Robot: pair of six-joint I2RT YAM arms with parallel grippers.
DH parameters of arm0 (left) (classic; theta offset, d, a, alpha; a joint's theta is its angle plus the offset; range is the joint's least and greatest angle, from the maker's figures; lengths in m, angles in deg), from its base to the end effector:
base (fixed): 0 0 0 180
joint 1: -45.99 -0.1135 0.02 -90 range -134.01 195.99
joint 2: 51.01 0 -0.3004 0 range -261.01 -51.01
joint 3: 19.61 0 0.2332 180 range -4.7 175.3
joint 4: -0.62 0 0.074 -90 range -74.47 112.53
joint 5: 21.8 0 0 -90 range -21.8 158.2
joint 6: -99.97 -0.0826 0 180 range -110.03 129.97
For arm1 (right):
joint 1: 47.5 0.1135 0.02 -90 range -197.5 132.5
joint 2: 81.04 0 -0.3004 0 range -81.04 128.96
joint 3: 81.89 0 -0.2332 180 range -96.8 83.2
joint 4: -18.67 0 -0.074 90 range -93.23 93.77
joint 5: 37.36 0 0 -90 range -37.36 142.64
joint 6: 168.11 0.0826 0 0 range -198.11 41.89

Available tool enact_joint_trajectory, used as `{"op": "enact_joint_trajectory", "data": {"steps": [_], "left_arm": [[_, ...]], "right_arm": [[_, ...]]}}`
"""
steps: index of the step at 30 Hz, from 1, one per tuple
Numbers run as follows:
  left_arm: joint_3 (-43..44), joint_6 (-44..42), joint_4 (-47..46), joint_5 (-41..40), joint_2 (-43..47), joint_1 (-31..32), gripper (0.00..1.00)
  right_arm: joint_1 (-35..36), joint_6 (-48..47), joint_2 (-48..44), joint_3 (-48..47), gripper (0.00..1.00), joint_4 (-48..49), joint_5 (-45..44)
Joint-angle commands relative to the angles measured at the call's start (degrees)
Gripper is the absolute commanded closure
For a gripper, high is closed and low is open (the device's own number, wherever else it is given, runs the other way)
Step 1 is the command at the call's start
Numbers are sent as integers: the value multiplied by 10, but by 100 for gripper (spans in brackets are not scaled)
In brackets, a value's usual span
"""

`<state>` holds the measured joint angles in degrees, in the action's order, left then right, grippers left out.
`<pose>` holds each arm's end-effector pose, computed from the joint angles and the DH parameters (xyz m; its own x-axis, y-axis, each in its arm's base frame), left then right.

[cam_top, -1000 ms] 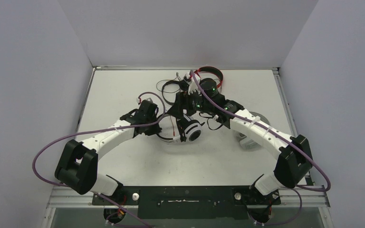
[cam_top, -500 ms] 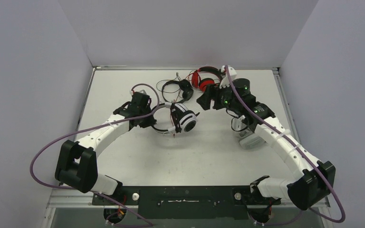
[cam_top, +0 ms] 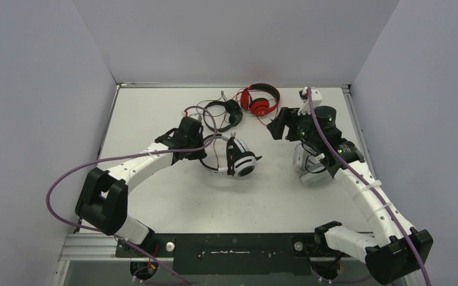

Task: Wrap the headphones
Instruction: Place the headphones at the corner of the board.

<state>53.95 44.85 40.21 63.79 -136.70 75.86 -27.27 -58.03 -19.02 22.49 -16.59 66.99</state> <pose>0.2826 -0.1550 0.2413 -0.8188 -0.1873 -0.5427 -0.0158 0.9523 -0.3048 0.2264 0.1053 0.3768 -0.5145 0.1649 -0.8415 -0.3987 0.8228 0.4050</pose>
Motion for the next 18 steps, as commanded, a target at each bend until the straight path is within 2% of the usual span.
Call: {"op": "enact_joint_trajectory", "data": {"steps": [1,5,12,18], "left_arm": [[40,-59,-96,31,-14,33,100],[58,-97,-111,44,-47,58,100],[111,-104,-122,84,-132,82,100],[188,-106,-108,96,-221,104,100]], "right_arm": [[-3,-13,-14,5,23,-9,1],[-3,-15,-24,9,22,-22,0],[-4,-7,-50,19,22,-32,0],[-5,-9,-66,15,22,-46,-5]]}}
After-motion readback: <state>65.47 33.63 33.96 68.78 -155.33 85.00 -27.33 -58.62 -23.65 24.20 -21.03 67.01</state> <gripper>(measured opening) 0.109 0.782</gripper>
